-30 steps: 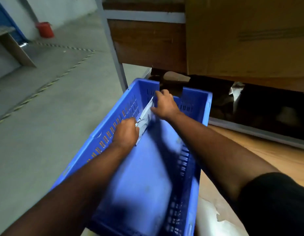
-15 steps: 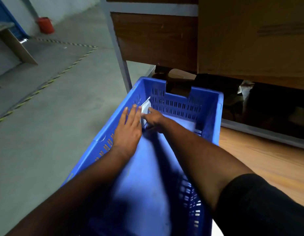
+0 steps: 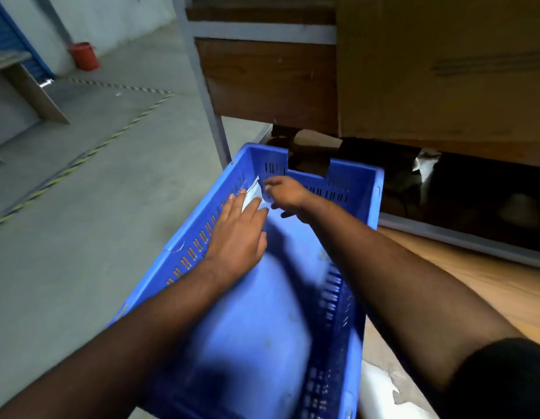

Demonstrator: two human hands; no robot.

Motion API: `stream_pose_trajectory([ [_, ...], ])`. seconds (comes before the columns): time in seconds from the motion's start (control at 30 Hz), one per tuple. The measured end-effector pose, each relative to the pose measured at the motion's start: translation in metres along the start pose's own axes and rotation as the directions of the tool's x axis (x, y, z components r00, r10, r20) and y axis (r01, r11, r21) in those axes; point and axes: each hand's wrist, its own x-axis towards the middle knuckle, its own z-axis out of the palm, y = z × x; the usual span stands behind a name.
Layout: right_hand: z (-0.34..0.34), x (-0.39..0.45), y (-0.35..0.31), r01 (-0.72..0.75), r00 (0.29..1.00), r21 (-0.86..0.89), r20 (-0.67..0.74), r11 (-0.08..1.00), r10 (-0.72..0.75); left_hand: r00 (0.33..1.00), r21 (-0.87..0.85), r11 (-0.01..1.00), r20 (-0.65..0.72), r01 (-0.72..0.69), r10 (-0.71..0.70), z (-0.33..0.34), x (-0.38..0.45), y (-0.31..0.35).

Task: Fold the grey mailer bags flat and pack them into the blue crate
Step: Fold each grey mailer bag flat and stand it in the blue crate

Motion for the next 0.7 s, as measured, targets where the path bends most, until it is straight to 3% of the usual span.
stream_pose_trajectory([
  [0.07,-0.033,-0.037,-0.006,0.133,0.986,0.200,-0.121,0.971,-0.111,0.988,-0.188,0.982,-0.151,-0.003,-0.026,-0.017,0.005,0.027],
  [0.17,-0.084,-0.132,0.009,0.461,0.860,0.298,-0.381,0.836,-0.339,0.966,-0.412,0.901,-0.257,-0.133,0.025,-0.048,0.014,0.082],
  [0.23,-0.111,-0.204,0.031,0.547,0.776,0.301,-0.531,0.781,-0.339,0.942,-0.496,0.821,-0.303,-0.283,0.142,-0.069,0.020,0.128],
  [0.33,-0.137,-0.301,0.091,0.523,0.668,0.262,-0.717,0.811,-0.199,0.869,-0.523,0.696,-0.337,-0.493,0.362,-0.085,0.023,0.214],
  [0.43,-0.149,-0.375,0.173,0.327,0.579,0.183,-0.814,0.927,-0.044,0.799,-0.539,0.604,-0.267,-0.587,0.539,-0.079,0.006,0.308],
  [0.53,-0.153,-0.449,0.255,-0.071,0.522,0.049,-0.849,0.996,0.079,0.697,-0.546,0.521,-0.174,-0.656,0.695,-0.054,-0.022,0.392],
  [0.6,-0.149,-0.493,0.299,-0.364,0.514,-0.167,-0.857,0.917,0.048,0.644,-0.575,0.481,-0.109,-0.662,0.757,-0.031,-0.044,0.443],
  [0.7,-0.145,-0.531,0.340,-0.526,0.509,-0.269,-0.860,0.807,0.045,0.694,-0.636,0.569,0.071,-0.522,0.716,0.000,-0.076,0.498],
])
